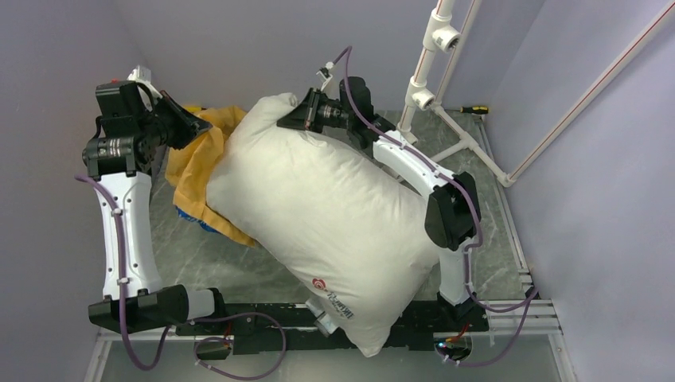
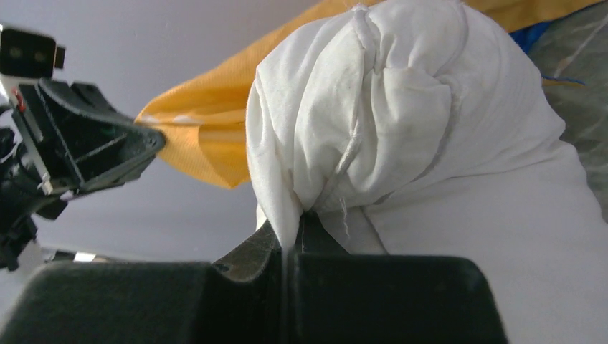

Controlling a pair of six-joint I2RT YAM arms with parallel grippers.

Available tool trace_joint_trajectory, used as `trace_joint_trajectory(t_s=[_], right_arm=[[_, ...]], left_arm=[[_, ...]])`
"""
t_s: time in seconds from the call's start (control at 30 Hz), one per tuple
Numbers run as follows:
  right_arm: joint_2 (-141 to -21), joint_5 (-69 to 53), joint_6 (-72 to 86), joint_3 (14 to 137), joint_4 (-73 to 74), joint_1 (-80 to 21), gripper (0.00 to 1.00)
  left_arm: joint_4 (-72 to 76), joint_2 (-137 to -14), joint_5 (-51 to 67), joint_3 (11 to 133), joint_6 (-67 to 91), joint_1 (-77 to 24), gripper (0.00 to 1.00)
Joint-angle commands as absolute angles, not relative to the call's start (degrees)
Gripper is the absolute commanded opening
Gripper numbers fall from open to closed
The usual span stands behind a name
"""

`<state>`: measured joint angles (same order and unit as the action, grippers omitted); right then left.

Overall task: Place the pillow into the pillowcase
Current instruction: Stuff the pillow into the pillowcase.

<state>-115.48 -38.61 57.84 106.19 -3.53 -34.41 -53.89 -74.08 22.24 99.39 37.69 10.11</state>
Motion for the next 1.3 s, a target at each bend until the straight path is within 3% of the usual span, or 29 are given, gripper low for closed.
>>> trace_joint_trajectory(t_s=[0.0, 0.3, 0.47, 0.7, 0.77, 0.87, 0.93, 1.13, 1.27], right_arm=[[-105.9, -26.2, 58.9, 106.5, -16.2, -33.1, 0.0], [-116.3, -36.4, 73.9, 112.7, -33.8, -35.5, 0.0], [-117.4, -43.7, 76.2, 108.3, -35.6, -38.5, 0.0], [-112.5, -51.4, 55.1, 94.0, -22.2, -43.7, 0.0], [-109.7, -51.2, 46.6, 90.7, -15.6, -44.4, 0.0], [-107.1, -50.6, 35.4, 89.1, -2.7, -45.4, 0.0], [-105.8, -50.9, 31.8, 88.0, 3.1, -46.0, 0.0], [-104.2, -51.6, 28.4, 87.2, 16.7, -47.2, 0.0], [-104.5, -52.9, 30.6, 84.7, 18.9, -47.2, 0.0]], left_arm=[[-52.4, -70.4, 25.7, 98.7, 40.8, 10.3, 0.0], [-52.2, -67.7, 28.7, 93.7, 43.1, 10.2, 0.0], [-54.1, -67.5, 27.9, 93.1, 41.3, 10.2, 0.0], [-63.4, -66.1, 15.4, 90.2, 34.2, 10.2, 0.01], [-66.6, -65.7, 10.5, 88.8, 32.3, 10.2, 0.15], [-69.8, -65.0, 4.9, 86.9, 30.1, 10.3, 0.6], [-70.6, -65.1, 3.5, 87.3, 27.9, 10.3, 0.73], [-71.0, -69.4, 6.9, 92.1, 17.2, 10.2, 0.77], [-65.7, -70.2, 17.3, 91.8, 16.3, 10.2, 0.75]])
